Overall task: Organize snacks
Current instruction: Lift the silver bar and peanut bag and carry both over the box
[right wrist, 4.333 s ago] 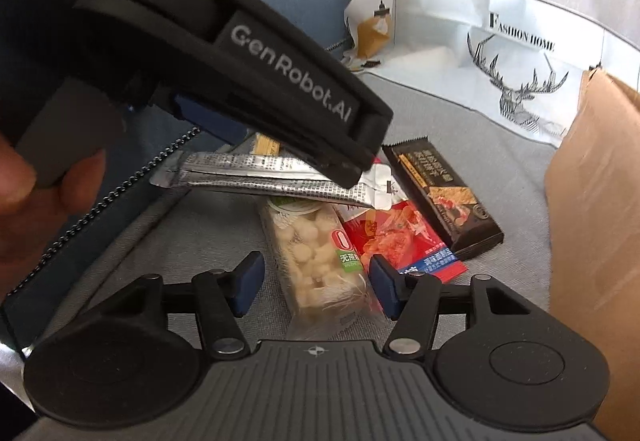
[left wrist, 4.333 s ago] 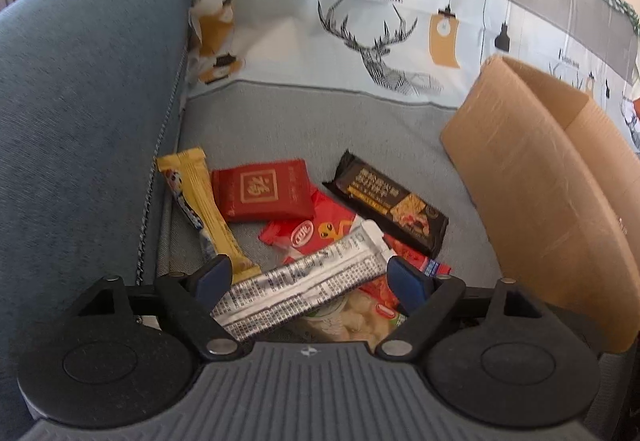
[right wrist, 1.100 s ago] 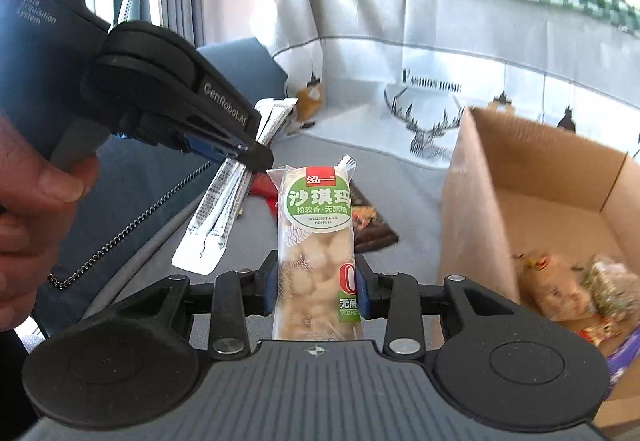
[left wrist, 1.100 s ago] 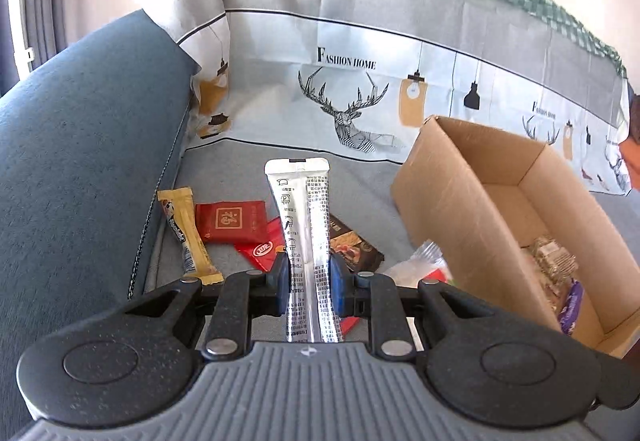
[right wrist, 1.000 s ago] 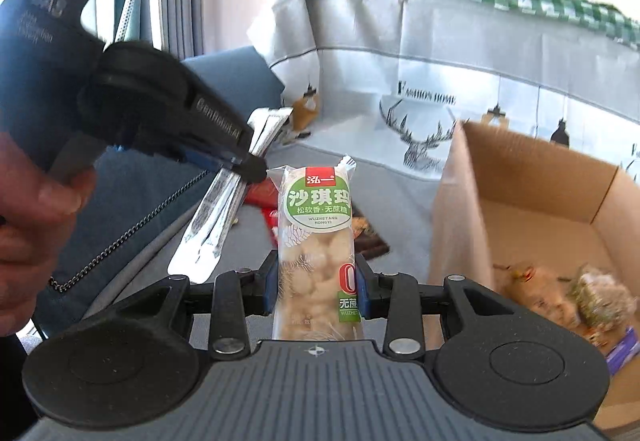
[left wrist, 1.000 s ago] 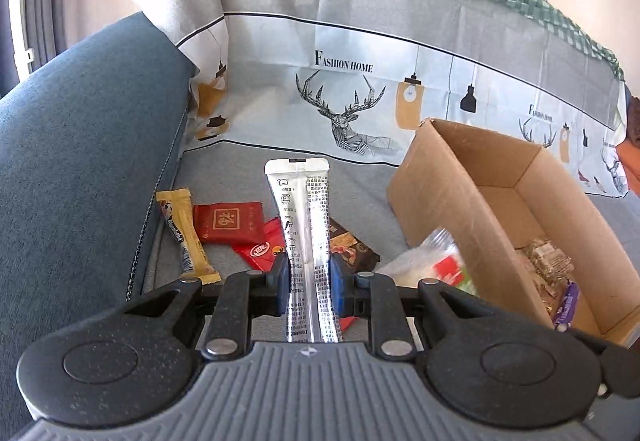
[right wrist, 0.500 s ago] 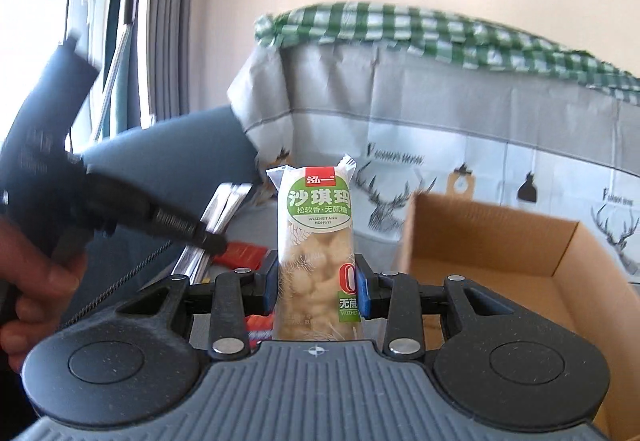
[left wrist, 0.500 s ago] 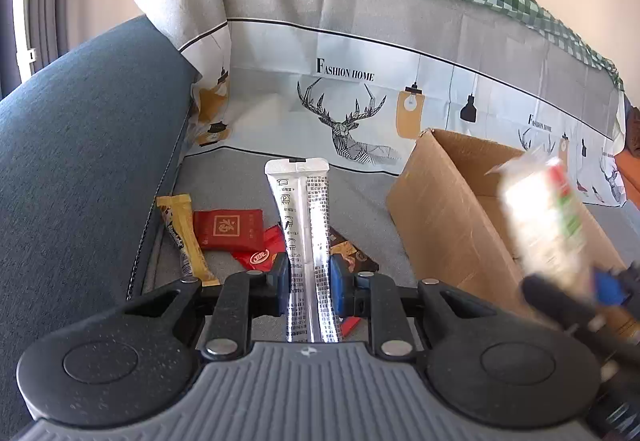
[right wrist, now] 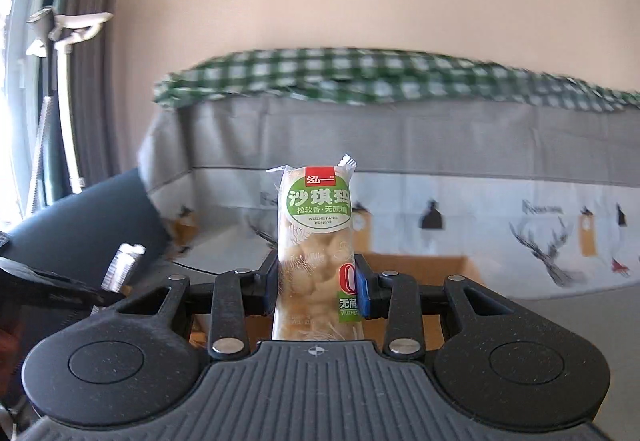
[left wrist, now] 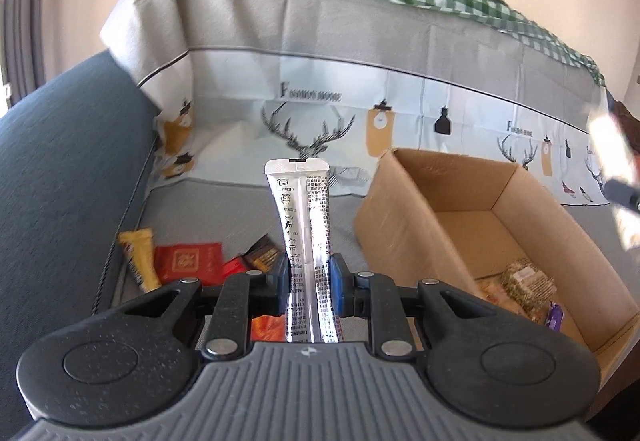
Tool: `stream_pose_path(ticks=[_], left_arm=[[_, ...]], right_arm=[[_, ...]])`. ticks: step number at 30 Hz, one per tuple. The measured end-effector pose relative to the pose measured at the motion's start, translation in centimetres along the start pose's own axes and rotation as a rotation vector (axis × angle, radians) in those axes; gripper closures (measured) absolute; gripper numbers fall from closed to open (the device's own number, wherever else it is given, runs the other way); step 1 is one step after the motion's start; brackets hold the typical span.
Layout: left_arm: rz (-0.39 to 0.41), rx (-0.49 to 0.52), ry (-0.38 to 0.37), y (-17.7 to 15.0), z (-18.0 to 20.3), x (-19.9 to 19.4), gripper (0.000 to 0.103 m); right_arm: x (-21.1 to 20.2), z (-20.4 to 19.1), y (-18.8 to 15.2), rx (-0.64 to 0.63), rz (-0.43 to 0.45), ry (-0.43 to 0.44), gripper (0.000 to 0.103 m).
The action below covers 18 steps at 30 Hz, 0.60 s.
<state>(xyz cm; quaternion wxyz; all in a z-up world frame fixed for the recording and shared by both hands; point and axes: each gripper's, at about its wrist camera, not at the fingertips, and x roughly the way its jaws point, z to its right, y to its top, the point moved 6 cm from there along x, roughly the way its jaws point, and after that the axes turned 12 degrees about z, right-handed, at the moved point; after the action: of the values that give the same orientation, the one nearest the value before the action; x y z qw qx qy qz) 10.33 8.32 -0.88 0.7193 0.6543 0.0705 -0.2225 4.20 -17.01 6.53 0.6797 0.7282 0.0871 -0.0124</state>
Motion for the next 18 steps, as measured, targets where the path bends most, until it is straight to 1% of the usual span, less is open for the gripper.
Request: stream_pose_path(ticks=[1,3,6,9,13,18], left_arm=[[0.015,0.006,-0.004,0.2,0.6,0.1,0.08],[0.049,0.01,-0.011,0.7,1.8,0.1,0.08],[0.103,0.015,-0.015,1.4,3.6,0.3,0.08],[0.154,-0.001,-0.027,2.1,5.2,0.3,0.08],[0.193,-0.019,-0.051,2.6,7.2,0.6,0.08],[0.225,-0.01,-0.114,2.7,10.2,0.9,0.08]], right_arm=[[0.1,0.8,-0.5,0.017,-0.021,-0.023,0.065],[0.0,2.1,-0.6,0.018,-0.02,-0.059,0.065],[-0.3,3.1,-1.1,0.002,-0.026,-0.08,0.065],[-0.7,4.0,-1.3,-0.02,-0.023,-0.097,0.065],[-0.5,5.2,-1.6,-0.033,-0.036,-0.128,0.065],[-0.6,6.9,-2.0,-0.022,-0.049,-0.17,0.065]])
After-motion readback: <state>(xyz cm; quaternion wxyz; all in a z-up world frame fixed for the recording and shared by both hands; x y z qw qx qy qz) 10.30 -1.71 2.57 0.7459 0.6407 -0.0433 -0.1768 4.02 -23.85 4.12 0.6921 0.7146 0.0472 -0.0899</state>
